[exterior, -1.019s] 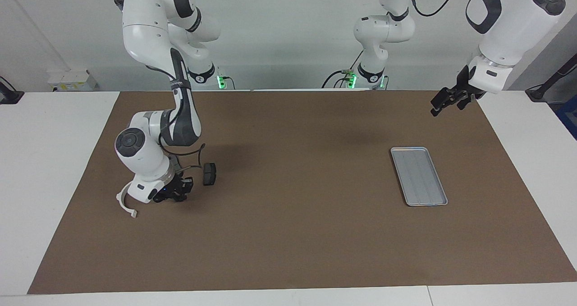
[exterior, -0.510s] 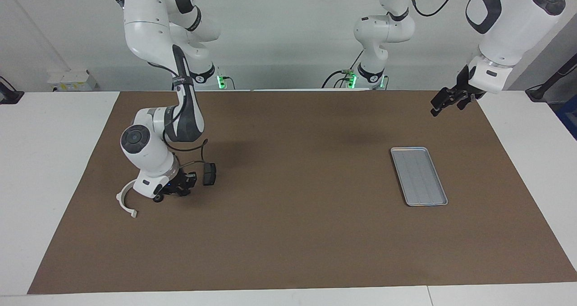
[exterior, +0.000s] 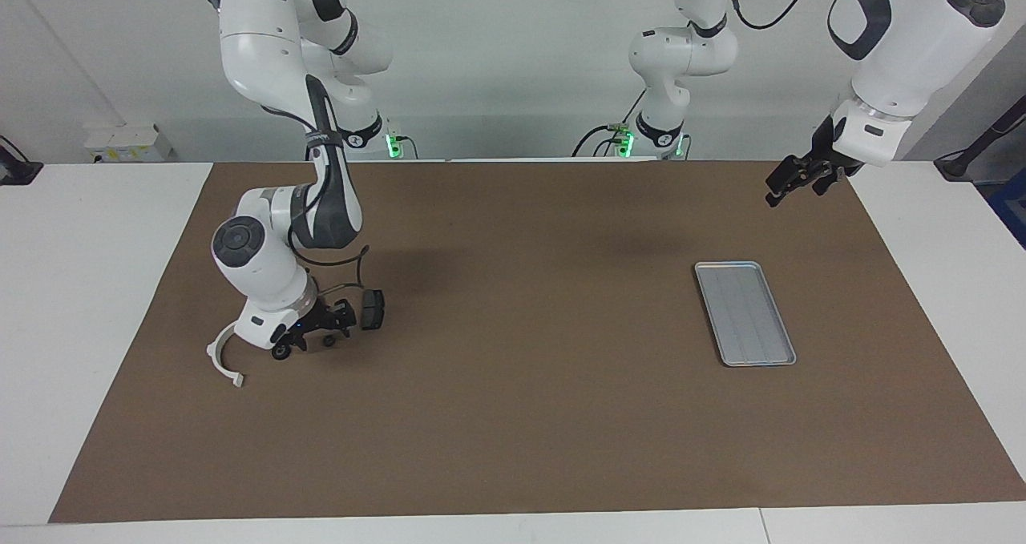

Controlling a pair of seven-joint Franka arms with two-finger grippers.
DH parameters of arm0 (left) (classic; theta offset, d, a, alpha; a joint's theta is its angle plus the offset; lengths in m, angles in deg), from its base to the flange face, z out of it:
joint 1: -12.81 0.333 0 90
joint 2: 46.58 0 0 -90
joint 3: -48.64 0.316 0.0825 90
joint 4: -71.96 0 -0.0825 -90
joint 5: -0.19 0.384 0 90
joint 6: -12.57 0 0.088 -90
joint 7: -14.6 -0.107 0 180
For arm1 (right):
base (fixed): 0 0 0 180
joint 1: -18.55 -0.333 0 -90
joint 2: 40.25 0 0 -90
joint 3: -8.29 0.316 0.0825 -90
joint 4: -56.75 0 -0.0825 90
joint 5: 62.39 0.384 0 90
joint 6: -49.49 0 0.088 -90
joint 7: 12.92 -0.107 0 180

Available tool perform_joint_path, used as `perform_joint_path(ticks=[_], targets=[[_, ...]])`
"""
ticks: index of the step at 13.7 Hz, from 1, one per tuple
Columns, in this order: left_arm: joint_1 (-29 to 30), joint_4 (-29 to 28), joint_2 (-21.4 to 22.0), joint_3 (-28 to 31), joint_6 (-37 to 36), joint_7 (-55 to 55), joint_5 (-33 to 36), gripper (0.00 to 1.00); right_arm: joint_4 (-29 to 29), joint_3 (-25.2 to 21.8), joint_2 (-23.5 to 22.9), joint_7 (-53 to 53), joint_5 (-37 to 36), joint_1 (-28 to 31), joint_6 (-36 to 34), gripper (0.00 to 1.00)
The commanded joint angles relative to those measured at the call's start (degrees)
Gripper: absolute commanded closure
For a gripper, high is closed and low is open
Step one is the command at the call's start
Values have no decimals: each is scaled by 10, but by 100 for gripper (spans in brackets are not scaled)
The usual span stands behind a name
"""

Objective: Place bearing gear from tray to pile

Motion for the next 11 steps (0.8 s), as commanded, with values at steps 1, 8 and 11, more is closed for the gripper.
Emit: perform_joint_path(ticks=[1,8,11], targets=[[-1,-11,14,-1,-3,-3,7,0,-59,2,24,-10,-23,3,-63,0],[-1,-11,14,-1,-3,-3,7,0,-140,-2,136,-89,-33,10,-233,0],[-1,-12,14,-1,-3,-3,7,0,-142,0,185,-155,-33,12,-310,0]])
